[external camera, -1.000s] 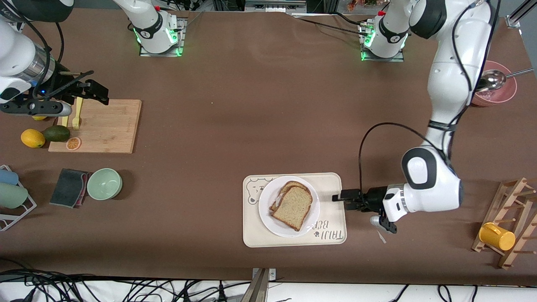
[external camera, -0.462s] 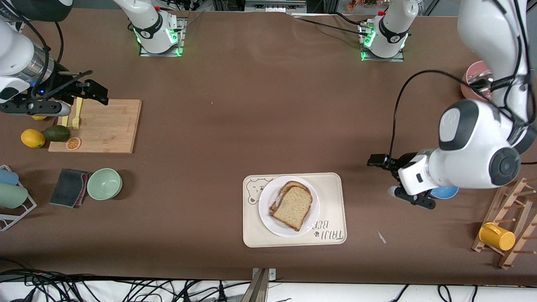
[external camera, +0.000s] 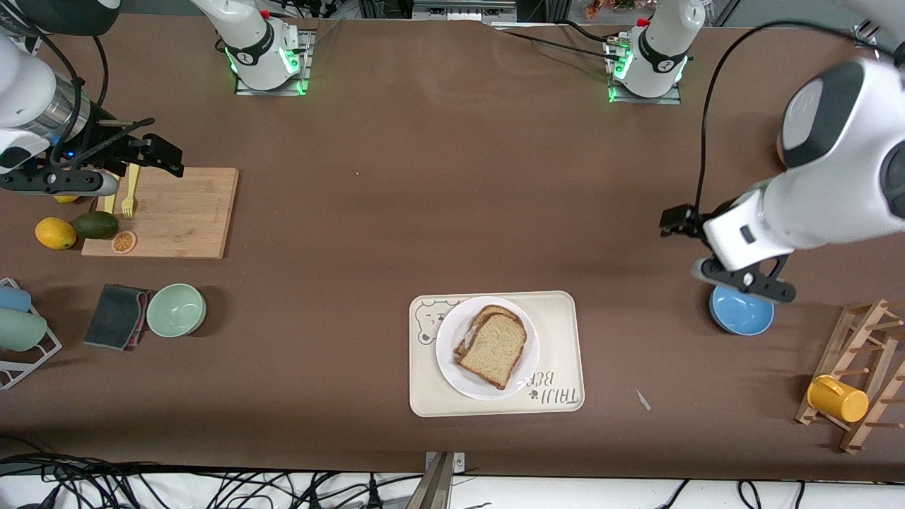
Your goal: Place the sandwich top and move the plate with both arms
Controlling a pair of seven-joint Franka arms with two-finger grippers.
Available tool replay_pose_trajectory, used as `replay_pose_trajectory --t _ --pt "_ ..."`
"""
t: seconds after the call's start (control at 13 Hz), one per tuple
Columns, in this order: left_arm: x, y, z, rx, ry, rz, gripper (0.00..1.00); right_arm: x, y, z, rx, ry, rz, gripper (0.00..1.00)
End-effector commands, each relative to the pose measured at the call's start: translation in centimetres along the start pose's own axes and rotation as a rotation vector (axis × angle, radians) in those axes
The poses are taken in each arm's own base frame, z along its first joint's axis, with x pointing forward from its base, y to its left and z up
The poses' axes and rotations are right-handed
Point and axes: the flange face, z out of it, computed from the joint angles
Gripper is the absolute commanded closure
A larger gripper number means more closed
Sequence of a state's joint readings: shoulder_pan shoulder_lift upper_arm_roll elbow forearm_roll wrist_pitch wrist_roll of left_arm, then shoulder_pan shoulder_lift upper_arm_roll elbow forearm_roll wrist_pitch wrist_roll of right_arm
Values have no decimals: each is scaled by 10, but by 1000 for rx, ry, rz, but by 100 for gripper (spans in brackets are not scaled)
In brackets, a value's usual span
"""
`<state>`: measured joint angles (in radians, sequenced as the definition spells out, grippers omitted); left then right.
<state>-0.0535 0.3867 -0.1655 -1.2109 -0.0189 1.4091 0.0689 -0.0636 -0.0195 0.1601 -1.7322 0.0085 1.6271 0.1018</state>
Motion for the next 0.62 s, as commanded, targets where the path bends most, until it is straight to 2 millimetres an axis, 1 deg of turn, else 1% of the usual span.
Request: replay_pose_trajectory --t 0.0,0.08,0.15,0.23,0.38,0.54 --pt "-50 8 -7 70 20 -7 0 -2 -1 -6 17 7 9 0" --pt "-62 5 -6 79 45 -16 0 -2 -1 -6 17 7 9 0" --pt "-74 6 -4 86 57 -23 0 -2 -1 -6 17 7 9 0" --pt "-85 5 -9 94 100 -40 0 -2 -1 -6 17 7 9 0" --pt "-97 -3 -15 96 167 -61 0 -2 -1 -6 17 7 9 0" --pt "-108 -30 -23 80 191 -121 0 -2 -1 -6 17 7 9 0"
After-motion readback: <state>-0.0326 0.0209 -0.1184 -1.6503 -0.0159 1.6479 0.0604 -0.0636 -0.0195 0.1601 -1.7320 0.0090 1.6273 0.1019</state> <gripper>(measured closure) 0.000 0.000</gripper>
